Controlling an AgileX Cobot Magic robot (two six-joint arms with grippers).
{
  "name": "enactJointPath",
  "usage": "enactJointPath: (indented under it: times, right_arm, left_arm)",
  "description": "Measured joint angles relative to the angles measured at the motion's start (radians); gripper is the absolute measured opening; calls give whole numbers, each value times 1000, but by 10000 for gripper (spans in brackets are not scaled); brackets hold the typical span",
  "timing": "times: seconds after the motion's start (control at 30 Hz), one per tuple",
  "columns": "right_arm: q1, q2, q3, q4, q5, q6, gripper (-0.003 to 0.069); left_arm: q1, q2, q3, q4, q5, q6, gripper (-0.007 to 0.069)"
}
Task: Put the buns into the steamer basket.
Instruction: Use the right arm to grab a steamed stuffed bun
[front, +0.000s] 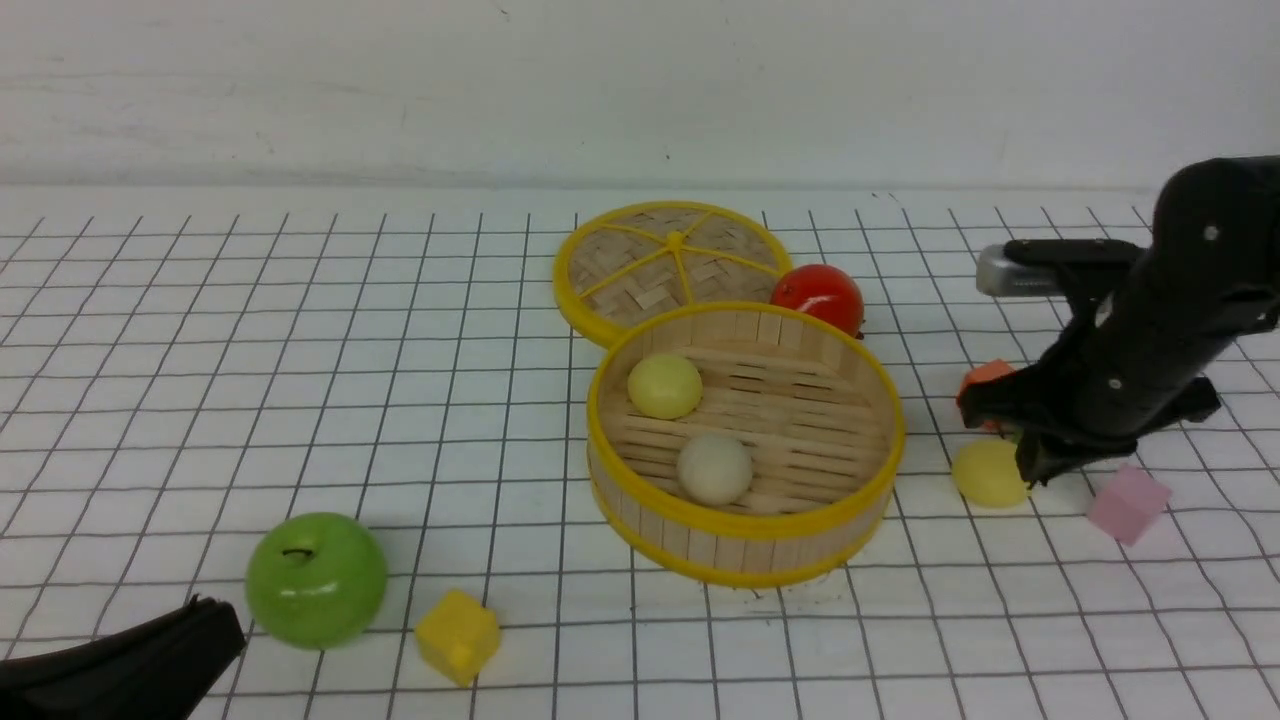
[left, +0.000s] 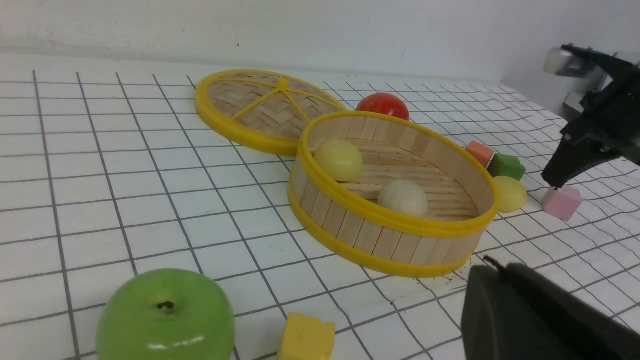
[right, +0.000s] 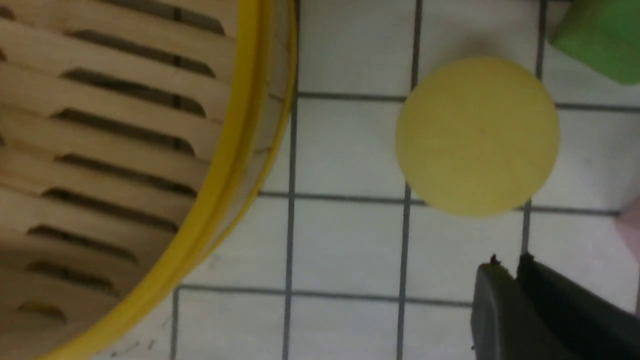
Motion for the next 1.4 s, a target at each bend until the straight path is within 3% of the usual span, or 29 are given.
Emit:
enactJointPath:
  times: [0.3,0.6,1.0,1.23,1.4]
  right_arm:
    - [4,63,-59,-8,-56,6,262]
    - [4,115,-60,-8,-132,11,286]
    - [4,140,-60,-33,-143,12,175]
    - [4,140,-61,-76,-143,13,8]
    - [4,135,-62,-86,-138,11,-3]
  left_arm:
    - [0,0,0,0,0,0,1]
    - [0,0,0,-1,0,0,8]
    - [0,0,0,-1,0,0,15]
    - [0,0,0,-1,0,0,20]
    - [0,0,0,-1,0,0,24]
